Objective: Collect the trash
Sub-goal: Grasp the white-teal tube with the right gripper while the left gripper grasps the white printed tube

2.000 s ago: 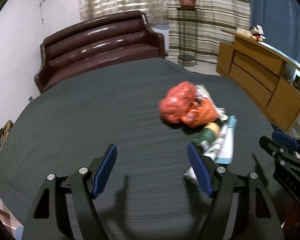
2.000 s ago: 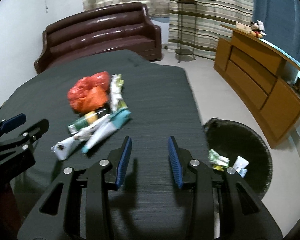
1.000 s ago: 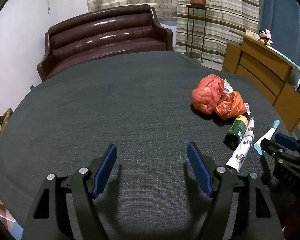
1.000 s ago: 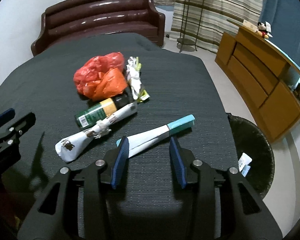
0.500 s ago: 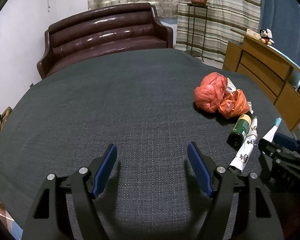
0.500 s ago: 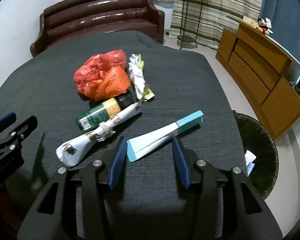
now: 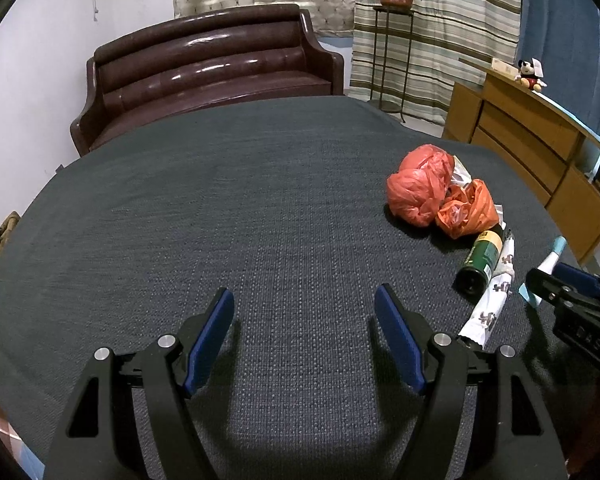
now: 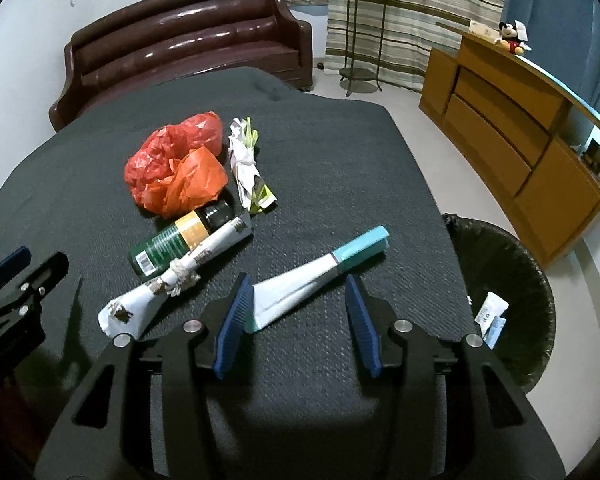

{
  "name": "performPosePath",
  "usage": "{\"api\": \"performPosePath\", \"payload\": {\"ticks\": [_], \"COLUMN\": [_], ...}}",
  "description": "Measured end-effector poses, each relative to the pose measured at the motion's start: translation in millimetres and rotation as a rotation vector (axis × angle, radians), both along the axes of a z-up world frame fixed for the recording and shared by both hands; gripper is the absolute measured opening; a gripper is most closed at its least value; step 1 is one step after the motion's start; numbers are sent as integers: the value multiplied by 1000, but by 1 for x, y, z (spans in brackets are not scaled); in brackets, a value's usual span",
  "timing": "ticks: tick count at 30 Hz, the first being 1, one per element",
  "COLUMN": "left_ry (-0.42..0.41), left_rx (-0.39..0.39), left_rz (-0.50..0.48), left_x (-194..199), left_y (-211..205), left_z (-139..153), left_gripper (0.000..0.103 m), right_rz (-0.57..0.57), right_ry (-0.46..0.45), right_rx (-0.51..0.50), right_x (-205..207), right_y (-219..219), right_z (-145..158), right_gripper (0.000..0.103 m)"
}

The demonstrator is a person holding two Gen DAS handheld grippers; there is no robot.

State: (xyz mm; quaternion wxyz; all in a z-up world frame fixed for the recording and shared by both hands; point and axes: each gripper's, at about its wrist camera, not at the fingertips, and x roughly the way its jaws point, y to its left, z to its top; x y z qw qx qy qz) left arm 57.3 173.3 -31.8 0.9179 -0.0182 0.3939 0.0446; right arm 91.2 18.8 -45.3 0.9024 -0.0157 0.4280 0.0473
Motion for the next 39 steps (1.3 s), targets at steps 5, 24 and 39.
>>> {"api": "performPosePath", "payload": {"ticks": [5,24,39], "left_ry": [3,-7,-55], "left_rx": [-4,3,29], "left_rz": [-2,-20,-160], "left_x": [2,3,-10], "left_y": [1,-7,-70], "left_z": [0,2,11], "left_gripper": [71,71,71], "right_rz": [9,31,-16], "right_ry": [-7,-34,-81], "right_rx": [0,-5,9], "right_x": [9,5,-22], "right_y": [6,3,-60], "right_z": [0,2,12], "right_gripper": [29,9,9]}}
